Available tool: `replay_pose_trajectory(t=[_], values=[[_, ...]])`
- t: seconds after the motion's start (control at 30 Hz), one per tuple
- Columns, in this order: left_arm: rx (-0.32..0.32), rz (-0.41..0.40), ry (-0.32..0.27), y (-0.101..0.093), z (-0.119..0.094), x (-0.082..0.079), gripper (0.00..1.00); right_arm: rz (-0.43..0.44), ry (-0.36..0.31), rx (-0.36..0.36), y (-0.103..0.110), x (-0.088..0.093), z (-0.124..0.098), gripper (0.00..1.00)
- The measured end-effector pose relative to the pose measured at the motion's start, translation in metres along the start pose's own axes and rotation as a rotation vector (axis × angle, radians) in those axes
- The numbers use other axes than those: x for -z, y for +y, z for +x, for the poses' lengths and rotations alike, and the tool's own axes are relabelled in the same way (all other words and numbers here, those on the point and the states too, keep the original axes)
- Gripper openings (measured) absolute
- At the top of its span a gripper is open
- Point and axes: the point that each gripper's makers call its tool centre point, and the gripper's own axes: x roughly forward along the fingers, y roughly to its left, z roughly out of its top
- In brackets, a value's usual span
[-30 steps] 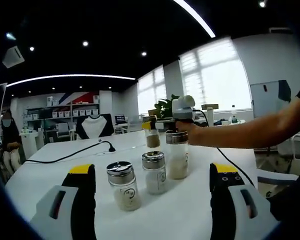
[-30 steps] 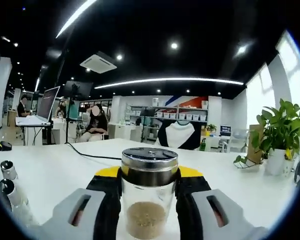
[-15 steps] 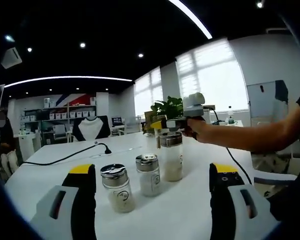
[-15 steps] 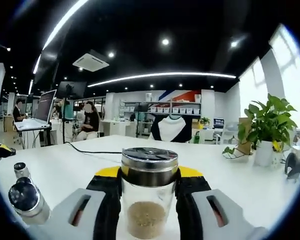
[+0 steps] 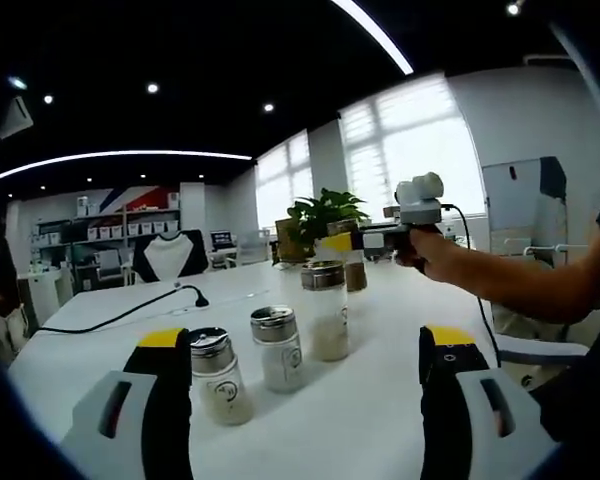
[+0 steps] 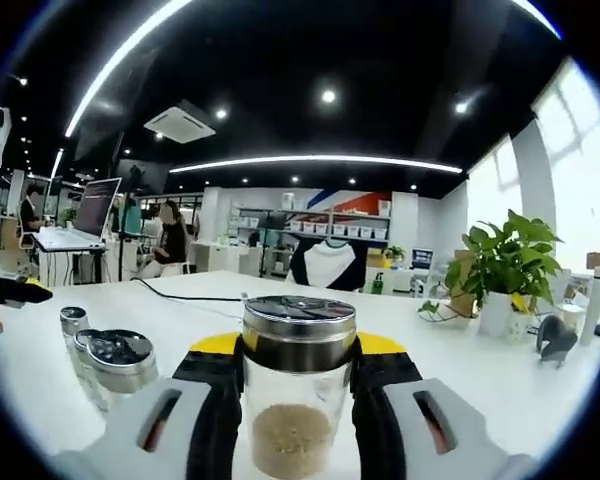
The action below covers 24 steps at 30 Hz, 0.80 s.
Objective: Rotate the seasoning bottle until the label or dispensing opening points toward the visible target arrow and the bottle remains upright within the marked orientation range
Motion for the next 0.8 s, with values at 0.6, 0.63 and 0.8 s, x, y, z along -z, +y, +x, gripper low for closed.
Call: replay_pose_trajectory(t=[0.6,0.63,0.8], values=[[0.123,-0.026,0.002,-0.028,0.006,0.004,0.99,0.044,-0.013,-0.108,0.051,-0.005,-0.065,0.40],[0.133,-0.038,-0.002,-0.031,0.006,0.005,0.99,0.064,-0.019,-0.128,0.057,-0.009,-0.068,0.40],[0.154,-0.043,0.003,-0.038,0.010,0.006,0.98,0.135,-0.065,-0.338,0.102,-0.030,-0.080,0.39]])
